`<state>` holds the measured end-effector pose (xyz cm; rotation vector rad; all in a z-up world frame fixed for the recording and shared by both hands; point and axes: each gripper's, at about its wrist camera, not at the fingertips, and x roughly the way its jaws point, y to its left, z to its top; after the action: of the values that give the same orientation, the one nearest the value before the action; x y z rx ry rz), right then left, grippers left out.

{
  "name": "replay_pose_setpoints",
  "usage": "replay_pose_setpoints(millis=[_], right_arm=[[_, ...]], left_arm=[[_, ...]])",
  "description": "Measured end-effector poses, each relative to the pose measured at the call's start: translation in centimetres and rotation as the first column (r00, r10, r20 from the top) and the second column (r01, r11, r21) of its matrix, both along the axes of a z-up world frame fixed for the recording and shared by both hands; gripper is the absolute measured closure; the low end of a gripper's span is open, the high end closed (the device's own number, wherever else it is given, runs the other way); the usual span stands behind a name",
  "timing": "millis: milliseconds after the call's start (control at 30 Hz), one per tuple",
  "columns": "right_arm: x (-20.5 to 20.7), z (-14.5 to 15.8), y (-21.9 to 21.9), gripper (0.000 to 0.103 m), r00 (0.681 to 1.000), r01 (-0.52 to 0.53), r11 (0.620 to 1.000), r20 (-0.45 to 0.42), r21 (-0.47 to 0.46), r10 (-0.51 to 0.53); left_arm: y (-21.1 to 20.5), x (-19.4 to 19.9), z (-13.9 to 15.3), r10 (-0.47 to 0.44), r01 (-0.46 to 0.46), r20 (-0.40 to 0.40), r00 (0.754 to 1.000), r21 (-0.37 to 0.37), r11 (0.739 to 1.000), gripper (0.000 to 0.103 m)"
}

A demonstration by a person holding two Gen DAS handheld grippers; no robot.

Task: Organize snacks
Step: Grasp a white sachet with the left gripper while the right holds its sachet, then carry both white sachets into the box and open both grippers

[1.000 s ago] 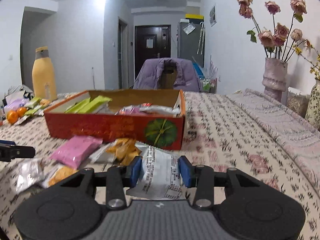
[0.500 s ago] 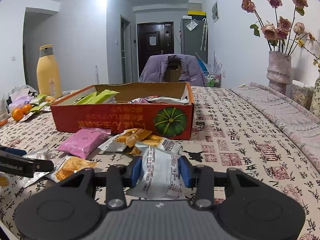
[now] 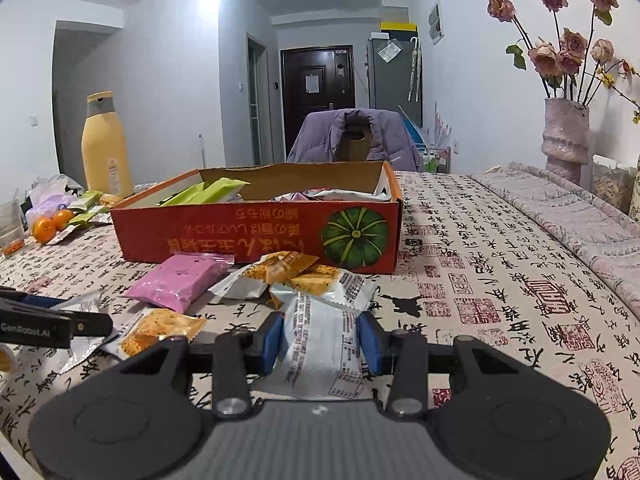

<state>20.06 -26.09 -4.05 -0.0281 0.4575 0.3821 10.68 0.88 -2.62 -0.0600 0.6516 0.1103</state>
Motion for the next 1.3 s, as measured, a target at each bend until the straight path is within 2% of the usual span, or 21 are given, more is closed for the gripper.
replay_pose_setpoints(millis=[67, 133, 267, 433, 733, 1133, 1300], right_arm=[[0.0, -0.1, 0.0, 0.062, 1.0, 0.001, 1.0, -0.002, 0.003, -0.001], [0.0, -0.2, 0.0, 0.062, 1.0, 0.0, 1.0, -0.004, 0.005, 0.0], [-0.1, -0.4, 0.2, 0.062, 1.0, -0.006, 1.0, -0.002, 0.007, 0.006], [-0.2, -0.4, 0.3, 0.062, 1.0, -0.013, 1.0, 0.003, 0.007, 0.013], [-0.4, -0.3, 0.5, 0.062, 1.0, -0.016, 1.0, 0.012, 0.012, 0.016], [-0.6, 0.5, 0.7, 0.062, 0.998, -0.022, 1.0, 0.057, 0.003, 0.022], [0.1, 2.1, 1.0, 0.062, 0.991, -0.035, 0.999, 0.125, -0.014, 0.037]], left_arm=[[0.0, -0.2, 0.0, 0.002, -0.002, 0.007, 1.0, 0.01, 1.0, 0.033], [0.1, -0.3, 0.1, 0.004, -0.004, 0.012, 1.0, 0.018, 1.0, 0.056], [0.5, -0.4, 0.3, 0.002, -0.003, 0.029, 1.0, 0.019, 1.0, 0.064], [0.6, -0.8, 1.0, -0.007, 0.005, 0.067, 0.998, 0.027, 1.0, 0.079], [0.9, -1.4, 3.6, -0.013, 0.011, 0.166, 0.986, 0.018, 1.0, 0.091], [0.9, -1.1, 6.2, -0.025, 0.016, 0.254, 0.967, 0.038, 0.999, 0.092], [0.2, -0.3, 8.3, -0.063, 0.038, 0.326, 0.943, 0.081, 0.996, 0.092]])
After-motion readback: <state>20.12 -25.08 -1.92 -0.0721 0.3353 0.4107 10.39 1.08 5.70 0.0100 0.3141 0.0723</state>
